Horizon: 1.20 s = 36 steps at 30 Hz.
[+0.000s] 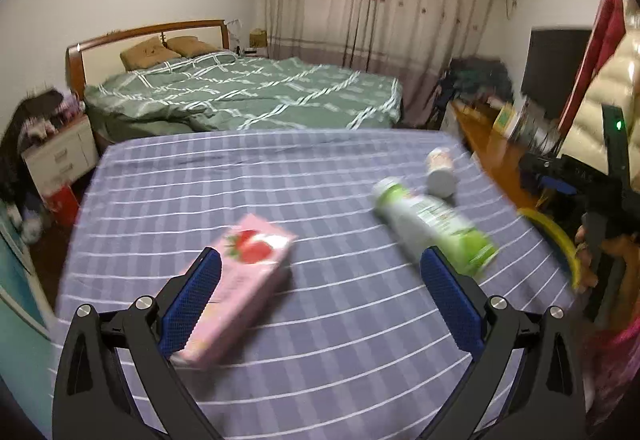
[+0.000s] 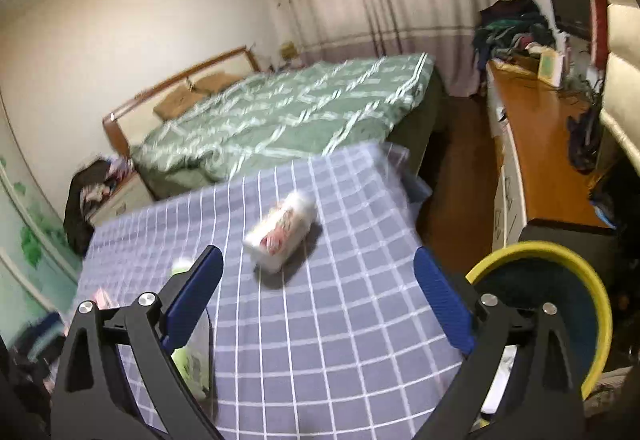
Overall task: Collect trash
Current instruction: 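Grasp the pink strawberry milk carton with the left tool, then carry the pink carton over the bin and open the left tool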
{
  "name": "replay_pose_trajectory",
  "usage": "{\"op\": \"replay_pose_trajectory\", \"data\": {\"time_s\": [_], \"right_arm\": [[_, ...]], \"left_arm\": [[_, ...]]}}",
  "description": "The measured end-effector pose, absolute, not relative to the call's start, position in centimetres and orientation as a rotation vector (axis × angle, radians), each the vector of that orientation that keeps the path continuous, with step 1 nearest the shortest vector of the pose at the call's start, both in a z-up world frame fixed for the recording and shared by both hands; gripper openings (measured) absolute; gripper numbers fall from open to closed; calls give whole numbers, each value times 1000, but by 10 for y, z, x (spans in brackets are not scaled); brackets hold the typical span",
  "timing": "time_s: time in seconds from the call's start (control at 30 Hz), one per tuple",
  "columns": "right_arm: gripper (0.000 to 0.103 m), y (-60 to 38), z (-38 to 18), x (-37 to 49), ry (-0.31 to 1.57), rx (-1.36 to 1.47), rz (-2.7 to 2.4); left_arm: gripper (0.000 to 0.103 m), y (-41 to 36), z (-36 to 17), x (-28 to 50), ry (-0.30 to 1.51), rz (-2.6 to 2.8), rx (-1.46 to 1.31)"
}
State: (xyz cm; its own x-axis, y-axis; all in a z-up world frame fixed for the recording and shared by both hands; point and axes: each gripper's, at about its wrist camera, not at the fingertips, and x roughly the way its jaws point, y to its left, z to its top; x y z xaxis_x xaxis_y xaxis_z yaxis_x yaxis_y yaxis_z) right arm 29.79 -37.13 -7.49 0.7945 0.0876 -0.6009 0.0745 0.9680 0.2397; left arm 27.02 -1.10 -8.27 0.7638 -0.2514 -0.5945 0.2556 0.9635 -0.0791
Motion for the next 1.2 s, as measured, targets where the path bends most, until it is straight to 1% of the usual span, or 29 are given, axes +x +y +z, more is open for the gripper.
{"op": "replay_pose_trajectory", "data": {"time_s": [0.1,0.23,0.43,0.57,0.63,0.7,0.77,0.9,0.93,1.2], "right_arm": [[91,-371,-76,298,652,274,17],[91,-374,-74,295,641,279,16],[91,-381,-78,297,657,297,8],[91,-379,-80,298,666,290,9],[91,-379,-80,299,671,284,12],[91,-377,-80,299,673,281,14],[91,-377,-80,299,675,280,16],[91,-375,-80,298,674,278,26],[91,-376,-79,297,672,278,27],[91,-378,-74,294,651,276,21]], "left_arm": [[98,10,-88,280,678,-256,56],[98,33,-101,299,757,-303,38],[97,39,-128,329,857,-346,47],[83,23,-135,342,894,-346,123],[81,16,-136,347,912,-346,150],[77,11,-137,353,925,-339,167],[69,7,-140,358,945,-337,177],[60,3,-140,358,957,-337,190],[54,3,-140,357,957,-339,188],[53,-8,-122,335,914,-352,142]]}}
